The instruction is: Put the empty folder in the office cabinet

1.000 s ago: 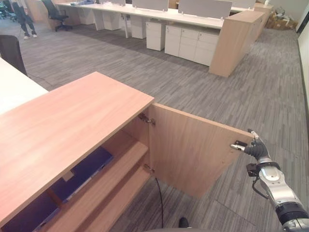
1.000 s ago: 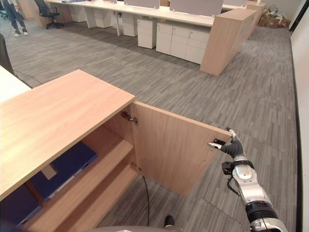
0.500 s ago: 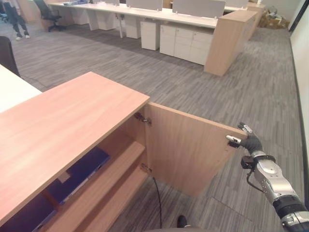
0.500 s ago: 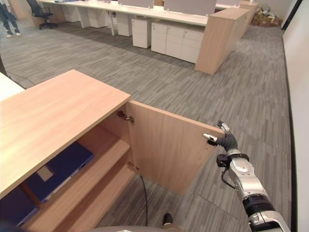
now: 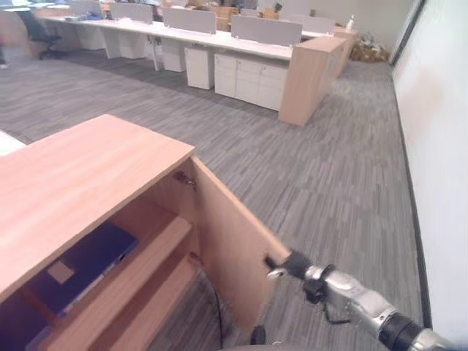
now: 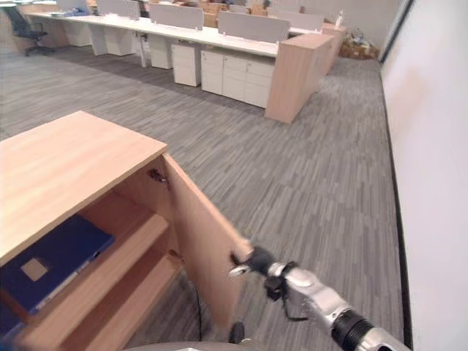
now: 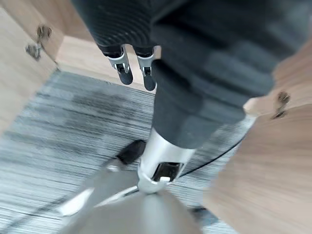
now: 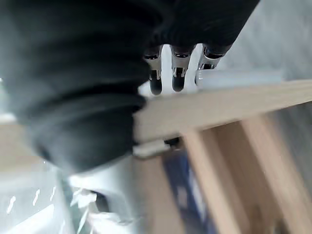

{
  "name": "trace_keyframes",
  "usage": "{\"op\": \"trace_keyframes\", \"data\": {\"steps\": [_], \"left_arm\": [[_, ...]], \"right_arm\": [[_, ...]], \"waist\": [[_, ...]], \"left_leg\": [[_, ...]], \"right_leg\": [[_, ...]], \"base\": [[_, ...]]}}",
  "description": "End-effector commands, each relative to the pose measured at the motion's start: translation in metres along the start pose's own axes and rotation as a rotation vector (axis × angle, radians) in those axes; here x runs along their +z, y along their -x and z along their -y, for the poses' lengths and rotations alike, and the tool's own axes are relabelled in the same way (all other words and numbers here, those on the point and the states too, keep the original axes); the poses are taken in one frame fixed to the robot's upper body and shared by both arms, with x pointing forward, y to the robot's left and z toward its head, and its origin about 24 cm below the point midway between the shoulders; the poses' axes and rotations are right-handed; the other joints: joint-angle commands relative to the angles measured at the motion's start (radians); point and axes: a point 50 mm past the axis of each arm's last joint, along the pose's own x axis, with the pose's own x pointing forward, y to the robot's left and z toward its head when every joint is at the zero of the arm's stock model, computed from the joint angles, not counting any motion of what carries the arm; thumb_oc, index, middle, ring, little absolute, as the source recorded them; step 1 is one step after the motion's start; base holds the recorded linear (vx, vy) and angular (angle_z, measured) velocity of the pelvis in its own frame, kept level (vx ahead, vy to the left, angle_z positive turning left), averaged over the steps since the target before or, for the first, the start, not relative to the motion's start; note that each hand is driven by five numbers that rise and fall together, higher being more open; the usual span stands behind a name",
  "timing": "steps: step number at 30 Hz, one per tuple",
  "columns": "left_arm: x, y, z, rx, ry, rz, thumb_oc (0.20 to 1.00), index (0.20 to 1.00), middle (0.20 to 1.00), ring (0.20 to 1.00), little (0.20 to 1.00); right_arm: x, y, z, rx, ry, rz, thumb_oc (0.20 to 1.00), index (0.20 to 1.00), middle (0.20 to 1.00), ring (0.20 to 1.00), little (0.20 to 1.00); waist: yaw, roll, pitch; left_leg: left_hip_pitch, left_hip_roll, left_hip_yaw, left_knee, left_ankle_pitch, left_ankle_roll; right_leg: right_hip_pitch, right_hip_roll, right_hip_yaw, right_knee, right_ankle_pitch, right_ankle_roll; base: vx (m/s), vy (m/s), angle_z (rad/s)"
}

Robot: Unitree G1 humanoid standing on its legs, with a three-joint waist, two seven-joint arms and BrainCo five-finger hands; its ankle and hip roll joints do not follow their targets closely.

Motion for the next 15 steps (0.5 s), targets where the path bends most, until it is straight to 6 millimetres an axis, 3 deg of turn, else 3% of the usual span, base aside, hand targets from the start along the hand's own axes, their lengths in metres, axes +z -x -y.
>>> {"op": "trace_keyframes", "data": {"steps": [1,4,8,9,10,11,13,15], "left_arm": [[0.024,0.001,0.03,-0.07,-0.02,0.072,1.0,1.0,1.0,1.0,1.0],[0.029,0.001,0.032,-0.071,-0.029,0.086,1.0,1.0,1.0,1.0,1.0],[0.047,0.001,0.03,-0.059,-0.059,0.137,1.0,1.0,1.0,1.0,1.0],[0.057,0.001,0.029,-0.05,-0.078,0.167,1.0,1.0,1.0,1.0,1.0],[0.057,0.001,0.029,-0.05,-0.078,0.167,1.0,1.0,1.0,1.0,1.0],[0.06,0.001,0.03,-0.05,-0.089,0.179,1.0,1.0,1.0,1.0,1.0],[0.07,0.003,0.034,-0.067,-0.133,0.21,1.0,1.0,1.0,1.0,1.0],[0.061,0.003,0.04,-0.091,-0.141,0.182,1.0,1.0,1.0,1.0,1.0]], "right_arm": [[0.046,-0.056,-0.112,0.53,-0.17,0.247,1.0,1.0,1.0,1.0,1.0],[0.038,-0.056,-0.115,0.539,-0.218,0.223,1.0,1.0,1.0,1.0,1.0],[0.027,-0.051,-0.115,0.544,-0.251,0.195,1.0,1.0,1.0,1.0,1.0],[0.025,-0.048,-0.112,0.534,-0.253,0.194,1.0,1.0,1.0,1.0,1.0],[0.025,-0.048,-0.112,0.534,-0.253,0.194,1.0,1.0,1.0,1.0,1.0],[0.022,-0.047,-0.11,0.527,-0.263,0.188,1.0,1.0,1.0,1.0,1.0],[0.018,-0.042,-0.099,0.479,-0.259,0.192,1.0,1.0,1.0,1.0,1.0],[0.015,-0.042,-0.081,0.38,-0.251,0.198,1.0,1.0,1.0,1.0,1.0]], "waist": [[0.08,0.041,0.062],[0.087,0.044,0.067],[0.091,0.059,0.092],[0.084,0.067,0.101],[0.083,0.066,0.099],[0.078,0.071,0.099],[0.052,0.073,0.114],[0.067,0.065,0.094]], "left_leg": [[0.047,-0.131,0.019,-0.114,-0.022,0.087],[0.043,-0.134,0.009,-0.114,-0.017,0.09],[0.028,-0.135,-0.046,-0.114,-0.003,0.092],[0.021,-0.125,-0.099,-0.114,0.003,0.084],[0.017,-0.126,-0.1,-0.114,0.005,0.085],[0.012,-0.121,-0.132,-0.114,0.01,0.08],[-0.005,-0.125,-0.24,-0.114,0.025,0.072],[-0.028,-0.138,-0.317,-0.114,0.032,0.067]], "right_leg": [[0.043,-0.047,0.023,-0.004,0.072,0.026],[0.041,-0.061,0.013,0.02,0.065,0.027],[0.019,-0.125,0.036,0.134,0.065,0.044],[0.018,-0.112,0.117,0.154,0.042,0.034],[0.015,-0.114,0.116,0.153,0.043,0.034],[0.013,-0.09,0.168,0.15,0.011,0.024],[-0.008,0.008,0.351,0.114,-0.05,0.012],[0.049,0.005,0.311,0.044,-0.046,0.016]], "base": [[0.0,0.0,0.0],[-0.02,0.034,0.57],[-0.02,0.008,0.93],[-0.03,-0.024,0.59],[-0.03,-0.035,1.03],[0.0,-0.023,1.16],[0.02,-0.064,1.05],[0.1,-0.146,1.2]]}}
